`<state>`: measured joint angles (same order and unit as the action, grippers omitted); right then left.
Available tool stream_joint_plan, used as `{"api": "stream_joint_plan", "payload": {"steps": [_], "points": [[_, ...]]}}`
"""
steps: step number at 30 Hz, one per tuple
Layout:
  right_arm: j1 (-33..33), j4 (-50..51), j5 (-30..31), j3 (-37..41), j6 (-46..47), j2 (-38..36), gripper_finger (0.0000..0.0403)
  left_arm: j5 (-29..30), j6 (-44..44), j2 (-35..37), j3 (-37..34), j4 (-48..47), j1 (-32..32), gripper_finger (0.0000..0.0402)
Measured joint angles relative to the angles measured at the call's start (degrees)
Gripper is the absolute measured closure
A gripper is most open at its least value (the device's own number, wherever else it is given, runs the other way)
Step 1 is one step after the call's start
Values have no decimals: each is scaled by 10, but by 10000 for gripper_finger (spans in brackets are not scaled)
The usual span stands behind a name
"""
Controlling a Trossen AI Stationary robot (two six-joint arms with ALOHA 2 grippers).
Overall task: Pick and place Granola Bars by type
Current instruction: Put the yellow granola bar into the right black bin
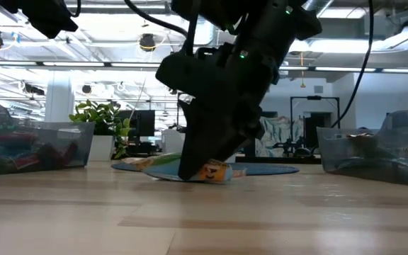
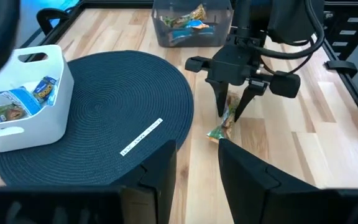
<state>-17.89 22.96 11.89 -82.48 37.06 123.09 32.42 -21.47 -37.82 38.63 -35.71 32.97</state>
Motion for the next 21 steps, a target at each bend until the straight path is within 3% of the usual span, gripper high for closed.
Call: {"api": "stream_joint_plan", "payload": {"steps": [9,16,21], "points": [[0,-5,0,0,-8,-4,336,12,-1,0,0,0,0,290],[0,-1,0,-16,-17,-18,347,14,-1,0,0,-3,0,290],[0,60,8,-48,-40,-32,347,18,-2,0,-3,-8,0,290]]}}
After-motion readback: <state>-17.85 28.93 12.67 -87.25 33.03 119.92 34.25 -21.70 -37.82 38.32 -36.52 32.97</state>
